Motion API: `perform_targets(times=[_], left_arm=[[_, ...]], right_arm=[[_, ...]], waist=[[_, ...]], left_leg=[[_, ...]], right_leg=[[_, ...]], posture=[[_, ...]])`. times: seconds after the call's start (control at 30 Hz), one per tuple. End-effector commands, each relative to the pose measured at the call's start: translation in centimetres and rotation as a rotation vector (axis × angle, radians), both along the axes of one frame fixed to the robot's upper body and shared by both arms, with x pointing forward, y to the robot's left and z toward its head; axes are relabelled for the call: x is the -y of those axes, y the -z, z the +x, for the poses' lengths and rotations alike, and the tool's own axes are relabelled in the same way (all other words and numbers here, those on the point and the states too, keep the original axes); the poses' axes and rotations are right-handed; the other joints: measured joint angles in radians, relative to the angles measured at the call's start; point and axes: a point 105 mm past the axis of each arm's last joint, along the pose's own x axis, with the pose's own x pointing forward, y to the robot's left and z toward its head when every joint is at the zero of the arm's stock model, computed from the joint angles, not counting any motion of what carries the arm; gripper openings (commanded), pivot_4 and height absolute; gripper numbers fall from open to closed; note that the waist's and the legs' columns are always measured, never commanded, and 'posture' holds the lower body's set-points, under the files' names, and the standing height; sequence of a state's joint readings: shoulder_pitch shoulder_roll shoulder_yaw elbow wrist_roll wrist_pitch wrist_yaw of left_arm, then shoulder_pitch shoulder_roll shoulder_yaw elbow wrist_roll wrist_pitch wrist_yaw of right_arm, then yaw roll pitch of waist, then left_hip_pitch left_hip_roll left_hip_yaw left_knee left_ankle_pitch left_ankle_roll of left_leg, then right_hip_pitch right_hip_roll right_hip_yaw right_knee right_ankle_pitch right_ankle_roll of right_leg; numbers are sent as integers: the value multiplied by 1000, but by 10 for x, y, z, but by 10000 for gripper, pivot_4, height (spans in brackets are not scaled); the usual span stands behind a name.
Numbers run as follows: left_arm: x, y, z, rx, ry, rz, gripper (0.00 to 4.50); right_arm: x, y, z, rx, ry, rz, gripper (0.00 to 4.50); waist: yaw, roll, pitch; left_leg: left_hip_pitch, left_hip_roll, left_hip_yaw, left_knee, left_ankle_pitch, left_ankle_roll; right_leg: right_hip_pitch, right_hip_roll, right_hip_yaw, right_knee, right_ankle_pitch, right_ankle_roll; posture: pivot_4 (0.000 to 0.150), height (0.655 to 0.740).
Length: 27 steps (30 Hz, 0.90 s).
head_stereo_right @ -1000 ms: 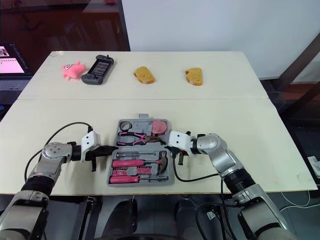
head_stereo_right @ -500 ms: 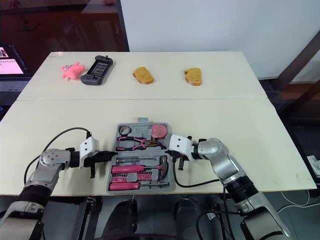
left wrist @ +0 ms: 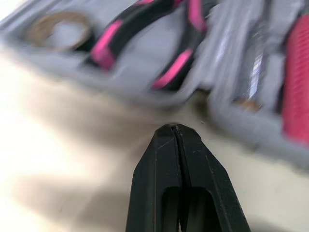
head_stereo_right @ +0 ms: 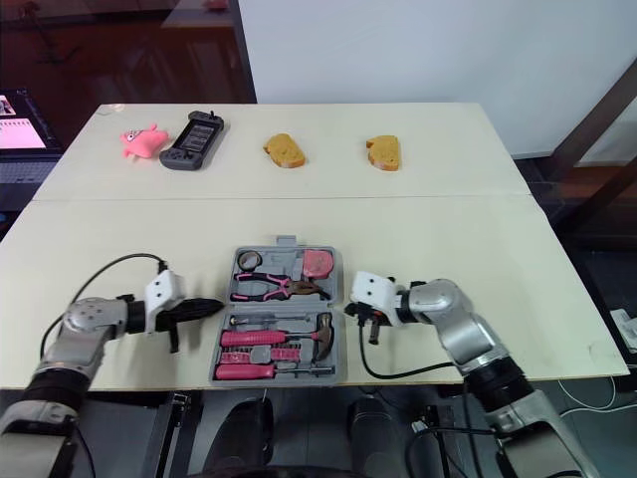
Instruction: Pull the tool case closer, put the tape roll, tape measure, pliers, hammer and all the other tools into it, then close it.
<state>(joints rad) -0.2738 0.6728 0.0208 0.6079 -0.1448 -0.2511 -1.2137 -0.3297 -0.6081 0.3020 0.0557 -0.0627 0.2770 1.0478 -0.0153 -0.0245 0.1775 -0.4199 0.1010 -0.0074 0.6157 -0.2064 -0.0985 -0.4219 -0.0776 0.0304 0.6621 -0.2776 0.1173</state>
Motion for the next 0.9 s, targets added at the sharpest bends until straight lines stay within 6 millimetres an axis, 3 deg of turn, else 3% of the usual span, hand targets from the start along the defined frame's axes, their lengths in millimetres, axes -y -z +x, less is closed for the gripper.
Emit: perform_targets(times=[0.03,0.17,0.33,0.37,0.5,0.63,0.9], left_arm=[[-20,-18,-5,37,-80,-61,8],[11,-46,-41,7,47,-256,0],[47,-52,-66,-65,147,-315,0],[54,-49,-69,-74,162,-312,0],[81,-31,-76,-106,199,-281,0],[94,-11,-80,-144,207,-216,0],[96,15,-80,-203,155,-150,0]], right_arm=[[19,-19,7,15,58,36,2759],[24,-46,16,-27,148,196,16592],[12,-58,19,-183,244,369,42815],[10,-61,22,-219,279,413,44787],[2,-58,29,-360,412,509,44787],[0,-62,44,-501,584,668,44787],[-14,-47,52,-631,657,701,44787]], waist=[[1,0,0],[0,0,0],[6,0,1],[6,0,0],[2,1,1],[2,1,1],[2,1,0]], left_leg=[[0,0,0,0,0,0],[-2,0,0,0,0,0],[0,0,0,0,0,0],[0,0,0,0,0,0],[0,0,0,1,0,0],[0,0,0,0,0,0],[-1,0,0,0,0,0]], right_leg=[[0,0,0,0,0,0],[0,0,1,-1,0,0],[0,0,0,1,0,-1],[1,0,0,0,0,-1],[1,0,1,-1,0,0],[0,0,1,0,0,-1],[-1,0,1,0,0,0]], posture=[[1500,7207],[1500,7207],[1500,7207],[1500,7207],[1500,7207],[1500,7207],[1500,7207]])
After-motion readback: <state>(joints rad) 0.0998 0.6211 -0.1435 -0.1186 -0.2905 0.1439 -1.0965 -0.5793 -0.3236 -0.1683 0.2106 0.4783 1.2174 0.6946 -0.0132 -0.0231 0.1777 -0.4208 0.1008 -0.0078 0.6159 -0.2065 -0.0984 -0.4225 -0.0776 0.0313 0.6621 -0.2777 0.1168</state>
